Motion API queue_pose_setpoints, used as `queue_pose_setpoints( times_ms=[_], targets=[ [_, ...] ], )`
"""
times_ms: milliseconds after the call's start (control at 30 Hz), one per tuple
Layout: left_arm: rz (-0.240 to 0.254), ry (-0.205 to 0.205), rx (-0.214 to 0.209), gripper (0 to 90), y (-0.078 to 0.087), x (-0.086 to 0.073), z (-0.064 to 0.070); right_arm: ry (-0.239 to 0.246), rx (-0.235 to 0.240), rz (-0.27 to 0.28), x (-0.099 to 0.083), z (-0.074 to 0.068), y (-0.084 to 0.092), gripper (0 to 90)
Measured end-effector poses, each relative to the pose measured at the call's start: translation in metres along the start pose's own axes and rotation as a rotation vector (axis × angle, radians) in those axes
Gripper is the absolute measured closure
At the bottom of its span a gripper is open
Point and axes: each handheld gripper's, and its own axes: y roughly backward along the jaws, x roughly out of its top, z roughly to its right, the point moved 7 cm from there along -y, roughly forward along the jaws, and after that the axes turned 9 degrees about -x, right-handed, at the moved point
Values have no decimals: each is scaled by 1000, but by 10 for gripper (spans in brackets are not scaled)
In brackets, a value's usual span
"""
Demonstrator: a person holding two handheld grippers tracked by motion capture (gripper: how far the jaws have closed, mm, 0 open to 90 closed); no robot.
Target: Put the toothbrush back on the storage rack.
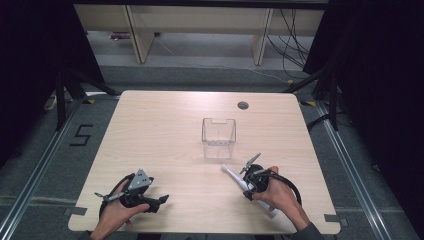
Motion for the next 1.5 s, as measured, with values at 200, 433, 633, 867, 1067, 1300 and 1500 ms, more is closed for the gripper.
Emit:
queue_pose_setpoints(
  times_ms=[200, 433, 633, 867, 1067, 1300, 1500],
  targets=[
    [0, 0, 0, 162, 0, 0, 0, 20, 7, -28, 3, 1, -5, 546],
    [-1, 0, -1, 162, 0, 0, 0, 36, 20, -58, 4, 2, -7, 635],
    [-1, 1, -2, 162, 0, 0, 0, 73, 9, -89, 3, 6, -8, 658],
    [0, 1, -1, 162, 0, 0, 0, 95, 13, -140, 6, 2, -8, 663],
    [2, -1, 6, 162, 0, 0, -1, 119, 26, -164, 10, 0, -9, 665],
    [-1, 2, -3, 162, 0, 0, 0, 123, 39, -203, 12, 1, -9, 666],
    [0, 2, -3, 162, 0, 0, 1, 146, 47, -200, 12, 3, -10, 668]
  ],
)
